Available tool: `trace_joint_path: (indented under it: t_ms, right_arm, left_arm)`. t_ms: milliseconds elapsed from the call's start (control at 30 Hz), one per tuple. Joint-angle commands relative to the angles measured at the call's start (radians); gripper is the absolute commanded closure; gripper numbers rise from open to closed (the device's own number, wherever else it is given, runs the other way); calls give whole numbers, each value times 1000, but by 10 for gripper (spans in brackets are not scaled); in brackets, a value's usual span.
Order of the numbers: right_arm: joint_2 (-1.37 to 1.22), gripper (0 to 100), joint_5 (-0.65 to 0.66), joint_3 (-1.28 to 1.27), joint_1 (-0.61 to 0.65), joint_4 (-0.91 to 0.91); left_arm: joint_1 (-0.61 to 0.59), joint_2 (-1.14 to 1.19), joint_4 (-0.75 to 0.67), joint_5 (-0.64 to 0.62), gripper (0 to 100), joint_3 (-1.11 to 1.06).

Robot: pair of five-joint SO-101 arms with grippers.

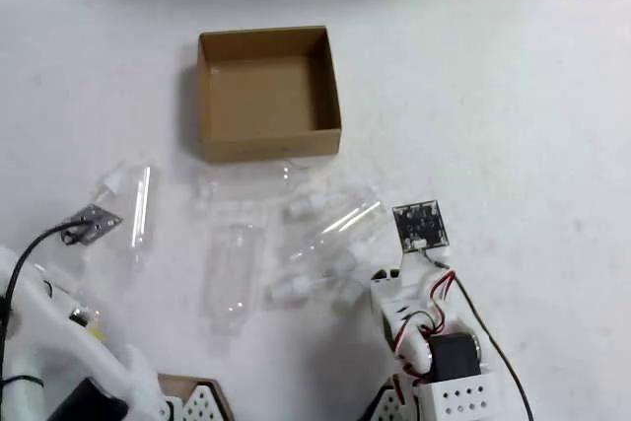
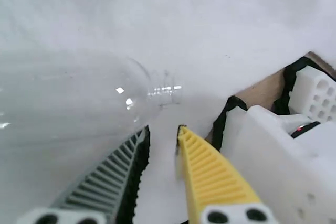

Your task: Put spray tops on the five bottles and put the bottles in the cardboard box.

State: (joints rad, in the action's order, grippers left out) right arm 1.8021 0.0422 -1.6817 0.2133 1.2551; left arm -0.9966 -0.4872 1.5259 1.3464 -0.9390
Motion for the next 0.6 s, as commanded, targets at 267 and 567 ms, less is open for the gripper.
trace_joint_path:
  t_ms: [267,567]
  right_arm:
    - [-2,983,0,-9,-13,8]
    - [-2,983,0,-9,-13,8]
  left_arm:
    - [68,162,-97,29,964,52]
    - [120,148,-210,29,928,57]
